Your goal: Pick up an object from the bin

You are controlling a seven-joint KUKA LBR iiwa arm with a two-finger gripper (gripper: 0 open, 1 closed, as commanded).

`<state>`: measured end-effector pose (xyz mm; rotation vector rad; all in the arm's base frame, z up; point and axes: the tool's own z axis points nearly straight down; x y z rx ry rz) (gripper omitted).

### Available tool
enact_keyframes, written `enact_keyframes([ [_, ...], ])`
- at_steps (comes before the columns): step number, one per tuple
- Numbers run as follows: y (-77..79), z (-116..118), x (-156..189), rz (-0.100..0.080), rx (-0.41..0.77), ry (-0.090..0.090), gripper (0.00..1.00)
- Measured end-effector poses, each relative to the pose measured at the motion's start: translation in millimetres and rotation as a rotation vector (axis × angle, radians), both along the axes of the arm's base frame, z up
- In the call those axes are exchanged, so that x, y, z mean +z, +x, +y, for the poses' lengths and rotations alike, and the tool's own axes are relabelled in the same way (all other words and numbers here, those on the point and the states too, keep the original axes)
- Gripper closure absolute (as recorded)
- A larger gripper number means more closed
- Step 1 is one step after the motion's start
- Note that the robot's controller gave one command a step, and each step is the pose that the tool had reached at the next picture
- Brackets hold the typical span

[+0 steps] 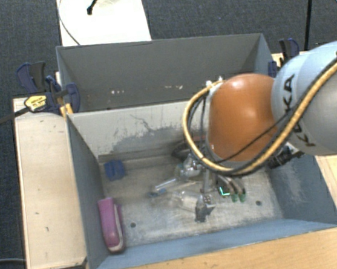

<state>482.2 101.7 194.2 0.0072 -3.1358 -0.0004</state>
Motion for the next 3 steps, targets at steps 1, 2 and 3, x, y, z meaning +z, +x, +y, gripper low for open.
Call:
enact_keyframes([
  [1,41.4,-12,-95,-0.013,-0.218,0.002,0.00],
  [2,41.1,-12,-97,-0.011,-0.222,0.002,1.00],
  [3,33.5,-22,59,-0.015,-0.207,0.002,1.00],
])
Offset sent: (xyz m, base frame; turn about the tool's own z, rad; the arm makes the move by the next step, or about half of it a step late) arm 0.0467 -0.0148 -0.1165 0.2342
